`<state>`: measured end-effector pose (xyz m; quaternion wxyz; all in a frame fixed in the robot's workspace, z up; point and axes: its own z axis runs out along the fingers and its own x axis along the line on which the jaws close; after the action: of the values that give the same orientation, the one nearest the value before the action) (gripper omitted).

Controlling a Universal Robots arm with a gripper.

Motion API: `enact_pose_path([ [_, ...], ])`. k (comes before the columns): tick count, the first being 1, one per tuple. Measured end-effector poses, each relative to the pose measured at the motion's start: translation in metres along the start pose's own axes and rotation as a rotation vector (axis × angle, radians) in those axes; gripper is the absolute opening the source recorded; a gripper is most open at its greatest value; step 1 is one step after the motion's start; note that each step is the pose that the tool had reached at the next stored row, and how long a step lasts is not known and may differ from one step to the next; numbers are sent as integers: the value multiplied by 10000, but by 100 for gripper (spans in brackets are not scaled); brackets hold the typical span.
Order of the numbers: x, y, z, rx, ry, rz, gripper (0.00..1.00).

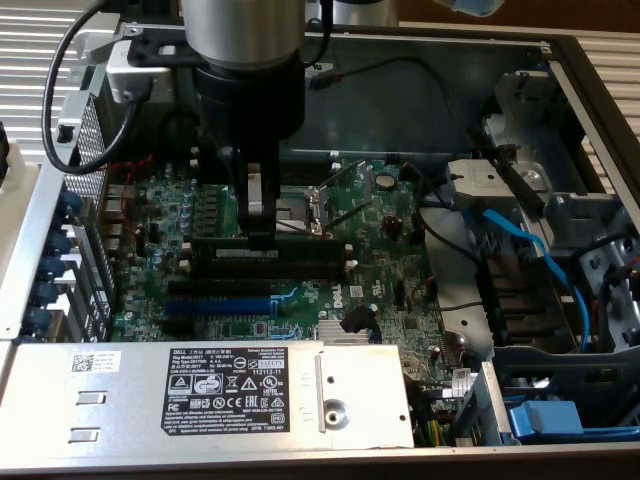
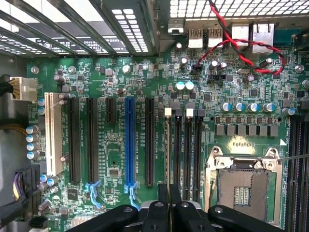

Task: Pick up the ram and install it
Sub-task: 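Insert the ram into the slot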

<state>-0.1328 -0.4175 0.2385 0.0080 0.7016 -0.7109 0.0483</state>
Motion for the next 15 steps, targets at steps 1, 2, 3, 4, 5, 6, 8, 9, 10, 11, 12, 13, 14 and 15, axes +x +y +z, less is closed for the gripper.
enact_pose_path([
  [1, 0, 0, 1, -1, 1, -1, 12],
  [2, 0, 0, 3, -1, 1, -2, 12],
  [3, 0, 0, 4, -1, 2, -2, 12],
  [4, -1, 0, 6, -1, 1, -2, 12],
  [5, -2, 0, 7, -1, 1, -2, 12],
  [6, -5, 1, 9, 1, -1, 0, 12],
  [8, -8, 1, 12, 1, -1, -1, 12],
  [9, -11, 1, 13, 1, -1, -1, 12],
  [10, -11, 1, 13, -1, 1, -2, 12],
  [11, -11, 1, 14, -1, 2, -2, 12],
  [12, -12, 1, 14, -2, 3, -2, 12],
  [13, -12, 1, 16, -1, 2, -1, 12],
  [14, -13, 1, 19, 0, 1, -1, 12],
  [15, -13, 2, 21, 0, 1, -1, 12],
])
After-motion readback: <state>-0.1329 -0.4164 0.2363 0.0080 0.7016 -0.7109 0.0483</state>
